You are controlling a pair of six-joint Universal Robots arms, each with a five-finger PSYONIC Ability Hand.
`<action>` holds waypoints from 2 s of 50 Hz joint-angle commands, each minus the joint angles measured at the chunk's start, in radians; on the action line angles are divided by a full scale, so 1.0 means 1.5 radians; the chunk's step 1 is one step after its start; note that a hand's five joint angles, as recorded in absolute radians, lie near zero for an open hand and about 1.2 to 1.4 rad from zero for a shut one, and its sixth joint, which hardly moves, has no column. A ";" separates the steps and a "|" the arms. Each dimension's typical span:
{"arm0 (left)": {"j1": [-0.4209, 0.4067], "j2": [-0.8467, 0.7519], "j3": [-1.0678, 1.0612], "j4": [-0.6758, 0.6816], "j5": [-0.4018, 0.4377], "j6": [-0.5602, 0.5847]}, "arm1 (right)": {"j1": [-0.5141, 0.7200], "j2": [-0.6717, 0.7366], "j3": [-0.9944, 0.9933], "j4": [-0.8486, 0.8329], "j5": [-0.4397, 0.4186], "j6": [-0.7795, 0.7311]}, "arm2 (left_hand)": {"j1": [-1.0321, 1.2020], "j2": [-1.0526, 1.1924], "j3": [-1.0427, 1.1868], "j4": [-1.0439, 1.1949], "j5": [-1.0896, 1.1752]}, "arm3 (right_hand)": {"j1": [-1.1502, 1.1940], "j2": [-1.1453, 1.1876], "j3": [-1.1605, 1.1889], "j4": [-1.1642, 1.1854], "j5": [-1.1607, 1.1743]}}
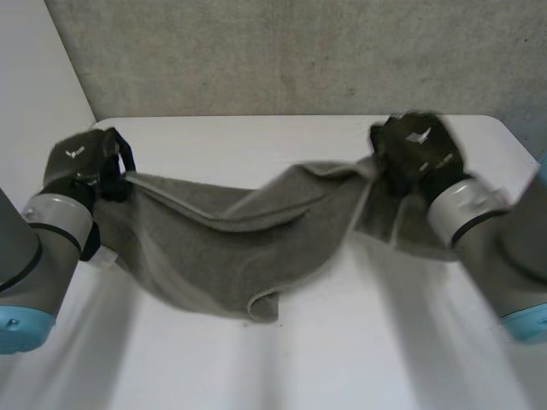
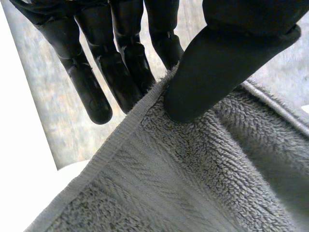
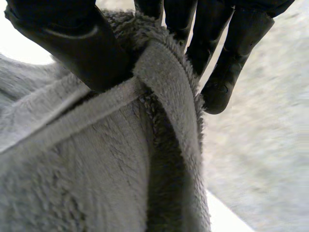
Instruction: Fold the towel.
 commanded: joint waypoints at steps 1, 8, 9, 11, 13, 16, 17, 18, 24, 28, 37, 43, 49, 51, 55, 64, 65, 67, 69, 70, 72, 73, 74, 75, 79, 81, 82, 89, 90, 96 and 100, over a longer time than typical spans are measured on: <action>0.001 0.104 0.021 -0.034 0.002 0.032 | -0.077 -0.102 -0.082 0.193 -0.031 0.002 | 0.131 0.119 0.119 0.118 0.126 | 0.042 0.050 0.055 0.038 0.046; -0.004 0.181 0.057 -0.106 0.019 0.074 | -0.123 -0.127 -0.160 0.332 -0.091 0.002 | 0.131 0.119 0.119 0.118 0.126 | 0.042 0.050 0.055 0.038 0.046; -0.005 0.189 0.065 -0.128 0.031 0.078 | -0.132 -0.127 -0.175 0.363 -0.108 0.002 | 0.131 0.119 0.119 0.118 0.126 | 0.042 0.050 0.055 0.038 0.046; -0.005 0.194 0.073 -0.154 0.045 0.078 | -0.143 -0.127 -0.187 0.393 -0.124 0.001 | 0.131 0.119 0.119 0.118 0.126 | 0.042 0.050 0.055 0.038 0.046; -0.004 0.194 0.079 -0.180 0.058 0.078 | -0.153 -0.124 -0.195 0.421 -0.141 -0.001 | 0.131 0.119 0.119 0.118 0.126 | 0.042 0.050 0.055 0.038 0.046; 0.000 0.185 0.091 -0.227 0.080 0.078 | -0.170 -0.113 -0.203 0.461 -0.174 -0.002 | 0.131 0.119 0.119 0.118 0.126 | 0.042 0.050 0.055 0.038 0.046; 0.000 0.176 0.095 -0.240 0.086 0.078 | -0.175 -0.092 -0.203 0.468 -0.185 -0.003 | 0.131 0.119 0.119 0.118 0.126 | 0.042 0.050 0.055 0.038 0.046; 0.000 0.176 0.095 -0.240 0.086 0.078 | -0.175 -0.092 -0.203 0.468 -0.185 -0.003 | 0.131 0.119 0.119 0.118 0.126 | 0.042 0.050 0.055 0.038 0.046; -0.002 0.047 0.142 -0.245 0.089 0.079 | -0.166 0.013 -0.235 0.444 -0.192 -0.008 | 0.131 0.119 0.119 0.118 0.126 | 0.042 0.050 0.055 0.038 0.046; -0.006 -0.076 0.271 -0.244 0.085 0.077 | -0.140 0.125 -0.331 0.336 -0.177 -0.004 | 0.131 0.119 0.119 0.118 0.126 | 0.042 0.050 0.055 0.038 0.046; -0.018 -0.138 0.495 -0.243 0.066 0.036 | -0.110 0.198 -0.481 0.158 -0.085 0.004 | 0.131 0.119 0.119 0.118 0.126 | 0.042 0.050 0.055 0.038 0.046; -0.042 -0.087 0.470 -0.247 0.037 -0.021 | -0.109 0.187 -0.453 0.135 -0.079 0.025 | 0.131 0.119 0.119 0.118 0.126 | 0.042 0.050 0.055 0.038 0.046; -0.049 -0.057 0.294 -0.217 0.041 -0.021 | -0.110 0.199 -0.362 0.187 -0.089 0.017 | 0.131 0.119 0.119 0.118 0.126 | 0.042 0.050 0.055 0.038 0.046; -0.050 -0.059 0.251 -0.205 0.042 -0.021 | -0.110 0.210 -0.337 0.190 -0.094 0.008 | 0.131 0.119 0.119 0.118 0.126 | 0.042 0.050 0.055 0.038 0.046; -0.056 -0.072 0.125 -0.155 0.046 -0.021 | -0.115 0.265 -0.262 0.184 -0.123 -0.053 | 0.131 0.119 0.119 0.118 0.126 | 0.042 0.050 0.055 0.038 0.046; -0.104 -0.114 0.030 -0.106 0.047 -0.019 | -0.119 0.329 -0.197 0.184 -0.126 -0.123 | 0.131 0.119 0.119 0.118 0.126 | -0.055 -0.048 -0.043 -0.059 -0.052; -0.111 -0.112 0.025 -0.106 0.047 -0.019 | -0.120 0.327 -0.189 0.185 -0.124 -0.122 | 0.131 0.119 0.119 0.118 0.126 | -0.096 -0.088 -0.083 -0.099 -0.092; -0.115 -0.107 0.022 -0.106 0.047 -0.019 | -0.120 0.321 -0.182 0.185 -0.122 -0.120 | 0.131 0.119 0.119 0.118 0.126 | -0.141 -0.134 -0.129 -0.145 -0.138; -0.123 -0.095 0.018 -0.106 0.047 -0.019 | -0.120 0.297 -0.164 0.186 -0.121 -0.107 | 0.131 0.119 0.119 0.118 0.126 | -0.235 -0.227 -0.222 -0.238 -0.231; -0.123 -0.095 0.018 -0.106 0.047 -0.019 | -0.120 0.297 -0.163 0.186 -0.121 -0.107 | 0.131 0.119 0.119 0.118 0.126 | -0.235 -0.228 -0.223 -0.239 -0.232; -0.124 -0.083 0.017 -0.106 0.047 -0.019 | -0.120 0.285 -0.152 0.186 -0.121 -0.096 | 0.131 0.119 0.119 0.118 0.126 | -0.292 -0.284 -0.279 -0.296 -0.288; -0.125 -0.073 0.015 -0.106 0.046 -0.019 | -0.121 0.275 -0.142 0.187 -0.120 -0.083 | 0.131 0.119 0.119 0.118 0.126 | -0.341 -0.333 -0.328 -0.344 -0.337; -0.125 -0.064 0.013 -0.105 0.047 -0.019 | -0.121 0.266 -0.131 0.188 -0.120 -0.069 | 0.131 0.119 0.119 0.118 0.126 | -0.372 -0.364 -0.359 -0.375 -0.368; -0.125 -0.064 0.013 -0.105 0.047 -0.019 | -0.121 0.266 -0.131 0.188 -0.120 -0.069 | 0.131 0.119 0.119 0.118 0.126 | -0.372 -0.365 -0.360 -0.376 -0.369; -0.125 -0.051 0.008 -0.105 0.045 -0.020 | -0.120 0.231 -0.086 0.186 -0.124 -0.026 | 0.131 0.119 0.119 0.118 0.126 | -0.429 -0.421 -0.416 -0.432 -0.425; -0.125 -0.046 0.007 -0.105 0.044 -0.020 | -0.119 0.219 -0.071 0.183 -0.124 -0.012 | 0.131 0.119 0.119 0.118 0.126 | -0.443 -0.435 -0.430 -0.446 -0.439; -0.125 -0.043 0.007 -0.105 0.043 -0.020 | -0.118 0.211 -0.057 0.177 -0.124 0.002 | 0.131 0.119 0.119 0.118 0.126 | -0.447 -0.439 -0.434 -0.450 -0.443; -0.123 -0.039 0.007 -0.105 0.042 -0.020 | -0.109 0.194 -0.011 0.115 -0.123 0.044 | 0.131 0.119 0.119 0.118 0.126 | -0.470 -0.462 -0.457 -0.474 -0.466; -0.122 -0.039 0.005 -0.105 0.042 -0.020 | -0.109 0.196 -0.002 0.097 -0.123 0.046 | 0.131 0.119 0.119 0.118 0.126 | -0.484 -0.476 -0.471 -0.487 -0.480; -0.117 -0.040 -0.004 -0.100 0.042 -0.020 | -0.089 0.218 0.007 0.055 -0.111 0.046 | 0.131 0.119 0.119 0.118 0.126 | -0.484 -0.476 -0.471 -0.487 -0.480; -0.116 -0.041 -0.006 -0.100 0.042 -0.020 | -0.072 0.236 0.004 0.027 -0.073 0.045 | 0.131 0.119 0.119 0.118 0.126 | -0.476 -0.468 -0.463 -0.480 -0.472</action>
